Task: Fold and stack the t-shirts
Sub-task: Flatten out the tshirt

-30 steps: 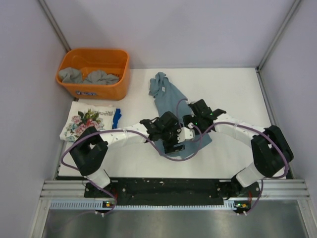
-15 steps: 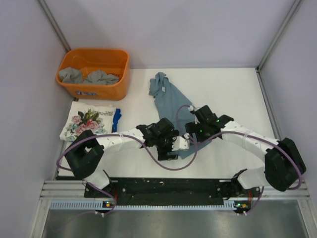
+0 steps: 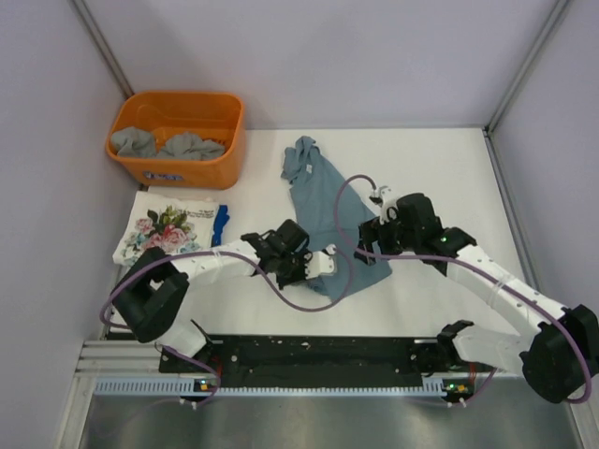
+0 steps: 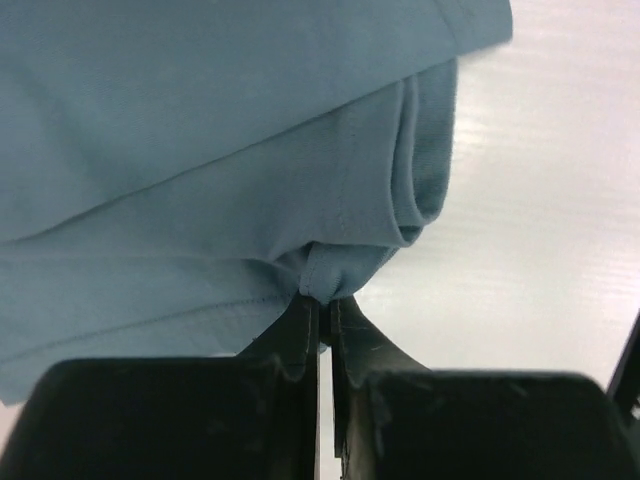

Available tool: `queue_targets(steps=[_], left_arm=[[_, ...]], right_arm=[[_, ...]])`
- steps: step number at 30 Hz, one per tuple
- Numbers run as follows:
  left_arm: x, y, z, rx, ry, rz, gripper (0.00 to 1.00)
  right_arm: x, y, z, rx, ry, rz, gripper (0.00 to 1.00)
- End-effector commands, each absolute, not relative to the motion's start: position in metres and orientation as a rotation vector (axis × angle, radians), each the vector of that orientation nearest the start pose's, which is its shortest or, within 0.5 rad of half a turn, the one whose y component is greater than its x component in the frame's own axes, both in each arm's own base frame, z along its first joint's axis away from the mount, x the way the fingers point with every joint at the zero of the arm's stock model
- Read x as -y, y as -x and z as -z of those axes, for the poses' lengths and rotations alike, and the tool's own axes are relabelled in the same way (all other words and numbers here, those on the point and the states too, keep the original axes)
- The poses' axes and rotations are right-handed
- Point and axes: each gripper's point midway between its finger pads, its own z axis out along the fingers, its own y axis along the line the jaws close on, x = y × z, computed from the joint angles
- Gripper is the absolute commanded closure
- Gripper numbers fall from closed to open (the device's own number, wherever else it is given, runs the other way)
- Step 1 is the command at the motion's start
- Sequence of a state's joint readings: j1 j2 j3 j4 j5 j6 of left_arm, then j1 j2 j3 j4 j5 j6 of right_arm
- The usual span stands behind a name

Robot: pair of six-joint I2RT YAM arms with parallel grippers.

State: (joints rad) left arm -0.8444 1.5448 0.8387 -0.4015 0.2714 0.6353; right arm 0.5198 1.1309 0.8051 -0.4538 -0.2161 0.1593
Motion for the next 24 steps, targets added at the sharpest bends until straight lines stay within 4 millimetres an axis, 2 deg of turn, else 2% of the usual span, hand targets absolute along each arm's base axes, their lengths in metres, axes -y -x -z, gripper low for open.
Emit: queue_targets(steps=[1,2,5,7,10,11,13,17,20,24], left_arm=[[0.247,-0.209,-0.073,-1.967,-1.697,0.601,1.0],[0.244,-0.213,-0.081,-1.972,-1.657,0.631,1.0],[0.239,-0.222,-0.096,-1.983,-1.568,0.704,1.0],[0.238,-0.222,-0.099,-1.982,-1.552,0.726,1.0],[0.239,-0.218,-0.099,-1.984,-1.55,0.767,1.0],[0.239,-0.216,-0.099,-1.982,-1.552,0.779,1.0],[0.24,-0.214,-0.1,-1.98,-1.556,0.787,1.0],[0.239,-0.215,-0.101,-1.982,-1.553,0.787,1.0],[0.24,-0.216,-0.103,-1.981,-1.544,0.797,1.0],[0.239,-0.218,-0.103,-1.984,-1.538,0.79,1.0]], right_arm=[[-0.219,-0.234,-0.169,-2.026,0.75,-0.754,0.19],[-0.226,-0.232,-0.175,-1.945,0.81,-0.747,0.19],[-0.253,-0.208,-0.165,-1.793,1.006,-0.709,0.19],[-0.279,-0.19,-0.16,-1.705,1.072,-0.727,0.19],[-0.3,-0.184,-0.145,-1.671,1.057,-0.689,0.18],[-0.303,-0.187,-0.139,-1.677,1.044,-0.645,0.15],[-0.305,-0.195,-0.127,-1.705,1.024,-0.567,0.14],[-0.31,-0.199,-0.103,-1.755,1.046,-0.529,0.14],[-0.315,-0.196,-0.078,-1.795,1.095,-0.501,0.14],[-0.311,-0.201,-0.049,-1.901,1.058,-0.412,0.19]])
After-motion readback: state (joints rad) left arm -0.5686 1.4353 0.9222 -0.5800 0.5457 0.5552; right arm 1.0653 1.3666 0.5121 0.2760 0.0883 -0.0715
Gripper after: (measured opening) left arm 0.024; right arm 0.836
